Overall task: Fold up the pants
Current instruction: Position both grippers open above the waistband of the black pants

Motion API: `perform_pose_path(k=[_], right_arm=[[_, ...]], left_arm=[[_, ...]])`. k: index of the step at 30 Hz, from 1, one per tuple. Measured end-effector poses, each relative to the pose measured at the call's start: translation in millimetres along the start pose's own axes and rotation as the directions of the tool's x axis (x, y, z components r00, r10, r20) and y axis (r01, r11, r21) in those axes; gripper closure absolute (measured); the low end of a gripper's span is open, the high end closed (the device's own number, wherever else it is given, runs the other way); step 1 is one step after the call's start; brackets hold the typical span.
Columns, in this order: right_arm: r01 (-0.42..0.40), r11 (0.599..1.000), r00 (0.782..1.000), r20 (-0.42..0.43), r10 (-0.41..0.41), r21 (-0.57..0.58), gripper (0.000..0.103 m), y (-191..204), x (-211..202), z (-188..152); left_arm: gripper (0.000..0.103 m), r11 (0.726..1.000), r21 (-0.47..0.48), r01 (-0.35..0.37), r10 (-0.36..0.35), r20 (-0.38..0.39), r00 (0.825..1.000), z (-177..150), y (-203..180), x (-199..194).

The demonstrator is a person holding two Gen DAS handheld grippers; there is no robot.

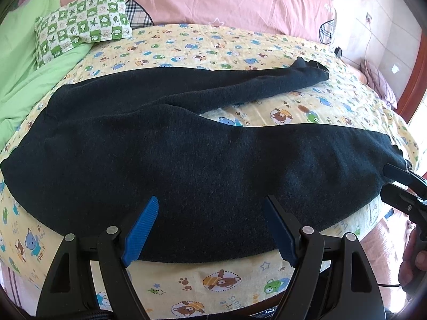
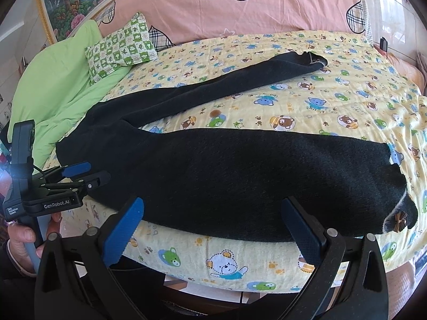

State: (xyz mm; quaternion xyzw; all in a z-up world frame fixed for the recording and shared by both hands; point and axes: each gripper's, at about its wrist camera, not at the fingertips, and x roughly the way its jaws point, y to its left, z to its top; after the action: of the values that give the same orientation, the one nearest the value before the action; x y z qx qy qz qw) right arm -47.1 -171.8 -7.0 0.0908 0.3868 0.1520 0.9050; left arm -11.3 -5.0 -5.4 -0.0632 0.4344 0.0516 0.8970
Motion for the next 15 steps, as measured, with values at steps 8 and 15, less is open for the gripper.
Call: perform_pose_path(k=[8, 15], right_arm=[[-0.015, 1.0, 1.0, -0.009, 0.015, 0.006, 0.0, -2.1, 4.0, 0.0], [-0.018, 1.0, 1.0, -0.016, 0.018, 0.016, 0.0, -3.4, 4.7, 1.4]], left_arm=[[0.022, 1.0, -0.002, 0.001, -0.001, -0.006, 1.0, -0.1, 0.2, 2.3], [0.022, 1.0, -0.003, 0.002, -0.002, -0.01, 1.0, -0.4, -0.3, 3.9]])
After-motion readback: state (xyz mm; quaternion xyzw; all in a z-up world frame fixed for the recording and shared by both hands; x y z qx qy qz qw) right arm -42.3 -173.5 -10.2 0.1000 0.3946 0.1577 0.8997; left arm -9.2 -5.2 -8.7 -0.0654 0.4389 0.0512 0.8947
